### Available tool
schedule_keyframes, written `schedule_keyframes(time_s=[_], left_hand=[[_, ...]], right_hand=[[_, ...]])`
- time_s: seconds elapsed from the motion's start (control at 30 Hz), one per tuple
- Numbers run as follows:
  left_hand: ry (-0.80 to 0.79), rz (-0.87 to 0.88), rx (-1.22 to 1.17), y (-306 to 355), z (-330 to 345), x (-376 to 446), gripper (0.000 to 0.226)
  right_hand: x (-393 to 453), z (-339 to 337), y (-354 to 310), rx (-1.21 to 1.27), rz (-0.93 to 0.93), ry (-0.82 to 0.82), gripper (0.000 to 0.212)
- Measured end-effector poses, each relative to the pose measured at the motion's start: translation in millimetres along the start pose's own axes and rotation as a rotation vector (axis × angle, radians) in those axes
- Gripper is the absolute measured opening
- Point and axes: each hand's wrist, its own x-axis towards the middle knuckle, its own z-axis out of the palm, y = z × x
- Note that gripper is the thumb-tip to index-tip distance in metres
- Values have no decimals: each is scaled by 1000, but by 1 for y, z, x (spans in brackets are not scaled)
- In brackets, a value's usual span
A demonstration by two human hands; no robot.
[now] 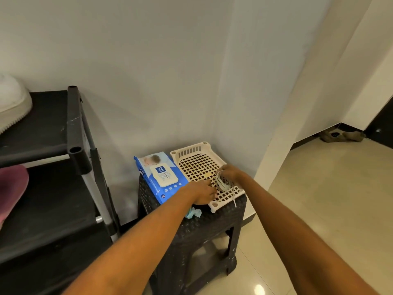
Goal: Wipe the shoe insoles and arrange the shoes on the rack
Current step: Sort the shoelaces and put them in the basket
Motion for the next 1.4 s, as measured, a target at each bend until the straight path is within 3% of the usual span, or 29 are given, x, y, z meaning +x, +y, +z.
schedule_keyframes(time_s=[0.17, 0.33, 0.47, 0.6, 0.73, 0.93, 1.07, 1.23, 1.4], left_hand=[[43, 30, 10, -3, 4, 0, 45], [132, 56, 37, -1, 4, -5, 44], [194, 35, 7, 4, 0, -8, 44], [142, 55, 60, 12, -1, -10, 48], [92, 41, 93, 17, 2, -6, 50], [140, 9, 77, 12, 6, -8, 48], [189, -52, 30, 9, 7, -25, 51], [252, -138, -30, 19, 3, -74, 56], [325, -282, -170, 27, 16, -161, 57]], right_hand=[[4, 7, 2, -66, -10, 11, 37], [4, 4, -1, -135, -27, -3, 39], [-10, -16, -5, -389, -112, 44, 29], [-28, -24, -3, -755, -282, -235, 26], [-29, -18, 5, -1004, -397, -253, 21], [-24, -10, 6, -981, -373, -27, 20], [-32, -9, 2, -957, -363, -21, 20], [-71, 1, -20, -722, -435, 151, 21], [-153, 43, -45, -452, -491, 190, 26]])
